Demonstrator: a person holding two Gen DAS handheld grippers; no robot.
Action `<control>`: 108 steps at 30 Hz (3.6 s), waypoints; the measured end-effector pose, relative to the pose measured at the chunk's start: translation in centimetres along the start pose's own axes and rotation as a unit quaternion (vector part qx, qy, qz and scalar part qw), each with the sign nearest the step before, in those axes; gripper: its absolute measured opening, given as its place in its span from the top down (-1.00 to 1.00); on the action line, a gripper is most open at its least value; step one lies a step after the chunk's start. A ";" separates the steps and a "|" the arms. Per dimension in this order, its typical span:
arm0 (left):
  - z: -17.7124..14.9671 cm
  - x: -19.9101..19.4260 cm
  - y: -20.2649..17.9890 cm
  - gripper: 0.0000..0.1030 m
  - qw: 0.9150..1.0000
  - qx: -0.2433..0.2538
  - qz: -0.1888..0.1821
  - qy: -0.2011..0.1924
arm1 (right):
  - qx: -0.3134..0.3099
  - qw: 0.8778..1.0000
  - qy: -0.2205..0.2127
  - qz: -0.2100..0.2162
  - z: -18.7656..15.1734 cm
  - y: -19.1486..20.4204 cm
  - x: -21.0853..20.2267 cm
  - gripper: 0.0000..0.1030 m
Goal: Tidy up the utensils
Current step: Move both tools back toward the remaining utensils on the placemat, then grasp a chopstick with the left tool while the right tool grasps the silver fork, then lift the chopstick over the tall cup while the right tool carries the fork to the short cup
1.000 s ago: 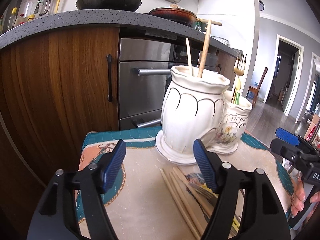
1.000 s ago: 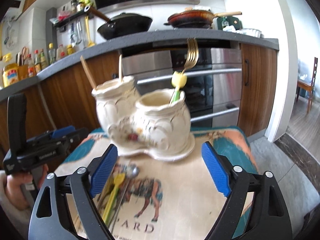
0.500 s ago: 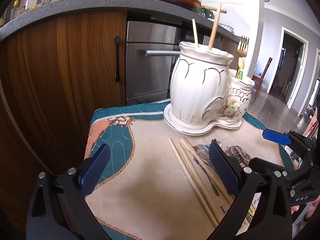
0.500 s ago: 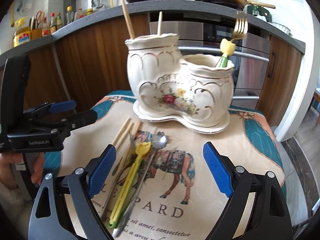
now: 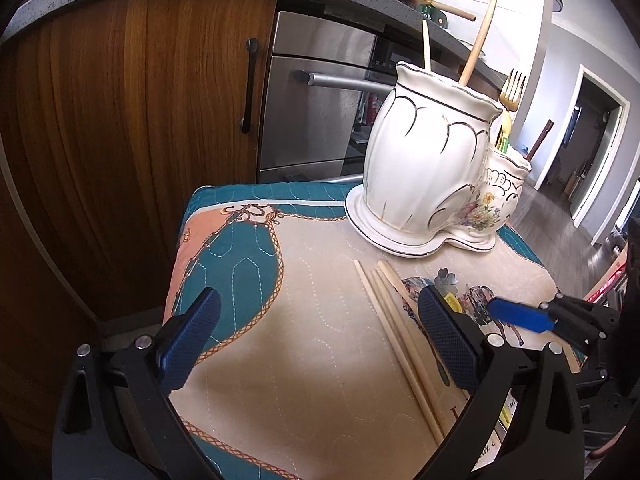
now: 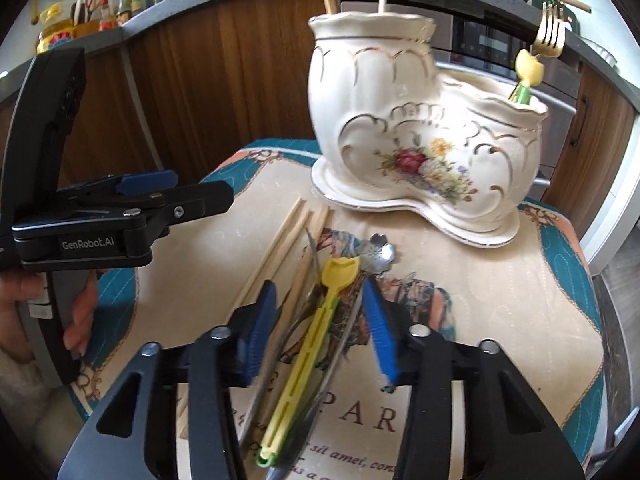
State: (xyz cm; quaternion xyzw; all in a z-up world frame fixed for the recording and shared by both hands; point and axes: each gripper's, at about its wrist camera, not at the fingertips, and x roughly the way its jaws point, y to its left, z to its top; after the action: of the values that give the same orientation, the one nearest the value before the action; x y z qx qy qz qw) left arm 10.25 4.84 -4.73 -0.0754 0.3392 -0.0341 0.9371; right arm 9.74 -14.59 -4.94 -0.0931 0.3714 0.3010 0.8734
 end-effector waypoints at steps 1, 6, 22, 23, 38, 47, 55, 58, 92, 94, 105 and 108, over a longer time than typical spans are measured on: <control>0.0 0.0 0.0 -0.89 1.000 0.001 0.000 0.000 | 0.001 1.000 0.005 0.000 0.1 0.2 0.2 0.29; 0.1 0.1 -0.3 -0.89 1.000 0.007 -0.001 -0.001 | 0.022 1.000 0.017 0.000 0.5 0.1 1.2 0.56; -0.4 0.7 -2.5 -0.88 0.998 0.055 0.015 0.029 | 0.112 0.993 0.000 0.044 0.3 -3.3 -0.6 0.92; -0.5 1.0 -3.0 -0.87 0.997 0.063 0.019 0.038 | 0.114 0.993 -0.004 0.043 0.3 -3.4 -0.8 0.92; -2.3 2.6 -5.1 0.01 0.991 0.079 0.016 0.107 | 0.119 0.991 -0.030 0.049 0.0 -4.7 -3.6 0.93; -2.9 2.7 -6.0 0.17 0.987 0.094 0.019 0.126 | 0.111 0.992 -0.047 0.046 0.3 -4.6 -4.6 0.93; -3.0 2.2 -6.2 0.74 0.985 0.106 0.028 0.133 | 0.114 0.990 -0.070 0.052 0.4 -4.9 -5.8 0.93; -2.9 2.0 -5.7 0.83 0.986 0.103 0.026 0.133 | 0.115 0.988 -0.081 0.057 0.5 -5.0 -6.4 0.93; -3.7 0.0 -6.6 0.90 0.975 0.144 0.016 0.168 | 0.098 0.978 -0.179 0.036 1.1 -5.0 -11.2 0.93; -3.5 -0.1 -6.9 0.89 0.972 0.152 0.018 0.179 | 0.099 0.978 -0.179 0.038 1.1 -5.0 -11.2 0.93; -2.7 -0.3 -6.1 0.90 0.959 0.178 0.001 0.220 | 0.108 0.976 -0.185 0.045 1.1 -5.8 -11.9 0.93; -2.8 -0.7 -5.6 0.92 0.962 0.170 -0.002 0.212 | 0.108 0.975 -0.188 0.044 1.0 -5.8 -12.1 0.93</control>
State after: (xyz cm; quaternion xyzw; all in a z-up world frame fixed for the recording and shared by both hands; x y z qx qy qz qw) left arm 7.83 -0.89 -5.53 0.0935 0.5193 -0.1081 0.8426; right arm 7.23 -24.38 3.98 0.0760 0.2344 0.3090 0.9186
